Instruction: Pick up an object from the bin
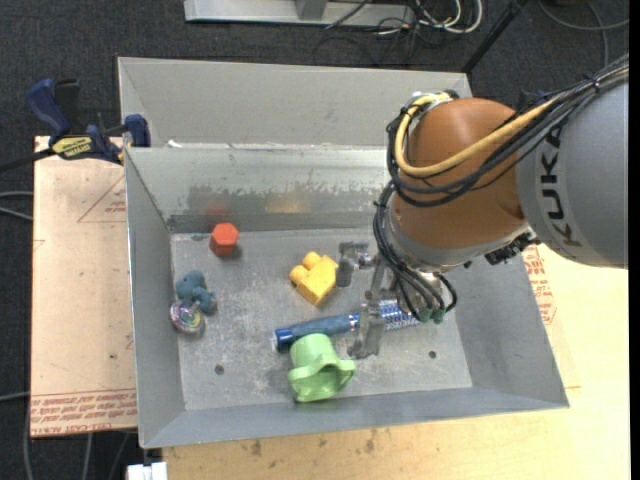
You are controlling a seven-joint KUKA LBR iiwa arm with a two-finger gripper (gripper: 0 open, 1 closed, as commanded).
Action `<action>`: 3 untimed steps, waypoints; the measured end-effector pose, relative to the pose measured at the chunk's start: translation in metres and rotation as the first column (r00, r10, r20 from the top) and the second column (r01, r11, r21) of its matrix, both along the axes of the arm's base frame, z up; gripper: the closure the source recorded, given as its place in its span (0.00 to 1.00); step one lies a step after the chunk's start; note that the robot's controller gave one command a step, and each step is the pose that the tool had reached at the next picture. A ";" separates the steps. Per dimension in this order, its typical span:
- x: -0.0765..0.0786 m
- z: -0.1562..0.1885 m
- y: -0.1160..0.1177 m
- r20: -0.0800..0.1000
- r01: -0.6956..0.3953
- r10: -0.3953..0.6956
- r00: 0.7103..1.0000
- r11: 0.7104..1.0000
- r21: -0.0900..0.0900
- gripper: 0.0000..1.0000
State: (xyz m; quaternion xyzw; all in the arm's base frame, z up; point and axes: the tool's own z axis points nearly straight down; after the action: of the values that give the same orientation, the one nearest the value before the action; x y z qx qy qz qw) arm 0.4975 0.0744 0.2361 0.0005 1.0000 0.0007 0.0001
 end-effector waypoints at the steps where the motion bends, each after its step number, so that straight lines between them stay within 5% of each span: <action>1: -0.005 -0.157 -0.004 0.008 0.282 -0.282 0.959 0.959 0.004 0.00; 2: 0.003 -0.160 0.019 0.017 0.108 -0.108 0.994 0.994 0.001 0.00; 3: 0.003 -0.160 0.019 0.018 0.108 -0.108 0.994 0.994 0.003 1.00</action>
Offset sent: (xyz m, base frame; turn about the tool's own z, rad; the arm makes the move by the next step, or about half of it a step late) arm -0.0079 -0.0049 -0.1584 0.2879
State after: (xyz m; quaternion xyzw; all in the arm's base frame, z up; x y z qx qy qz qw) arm 0.5008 0.0936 0.0764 0.0548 0.9985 0.0018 0.0094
